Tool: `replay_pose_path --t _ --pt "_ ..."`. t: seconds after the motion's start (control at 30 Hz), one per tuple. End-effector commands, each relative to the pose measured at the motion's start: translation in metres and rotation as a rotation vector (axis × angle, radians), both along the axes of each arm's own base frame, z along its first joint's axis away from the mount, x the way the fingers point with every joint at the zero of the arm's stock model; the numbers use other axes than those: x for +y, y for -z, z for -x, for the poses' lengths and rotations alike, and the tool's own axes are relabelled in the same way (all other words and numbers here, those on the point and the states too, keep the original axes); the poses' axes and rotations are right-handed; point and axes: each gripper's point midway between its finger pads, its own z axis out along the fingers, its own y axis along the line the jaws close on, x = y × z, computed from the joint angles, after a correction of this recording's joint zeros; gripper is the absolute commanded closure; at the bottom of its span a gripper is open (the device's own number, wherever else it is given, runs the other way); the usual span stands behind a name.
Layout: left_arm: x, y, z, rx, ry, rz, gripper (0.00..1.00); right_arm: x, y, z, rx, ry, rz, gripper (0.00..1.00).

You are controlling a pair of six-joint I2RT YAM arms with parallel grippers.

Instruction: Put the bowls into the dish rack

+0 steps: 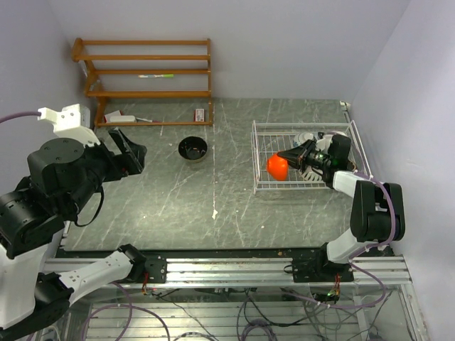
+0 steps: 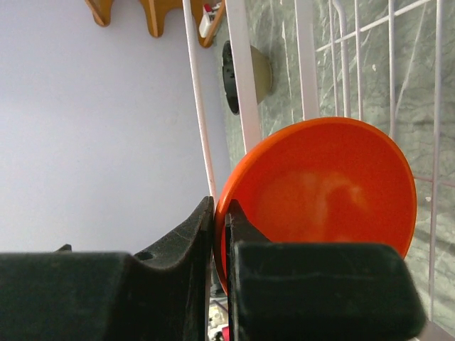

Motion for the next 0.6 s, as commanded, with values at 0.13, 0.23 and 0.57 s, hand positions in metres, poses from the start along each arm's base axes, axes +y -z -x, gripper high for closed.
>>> replay_pose_path --t 0.13,0.23,0.57 --pt "-0.014 -0.002 -0.01 -0.013 0.035 -0.001 0.01 0.006 -0.016 0.002 0.007 0.006 -0.076 0.95" --pt "-0.014 -0.002 -0.011 -0.014 0.032 -0.003 0.01 0.008 -0.012 0.003 0.02 0.001 -0.075 0.95" --pt "-0.015 -0.001 -0.013 -0.015 0.03 -0.005 0.01 0.016 0.017 0.003 0.111 -0.002 -0.032 0.95"
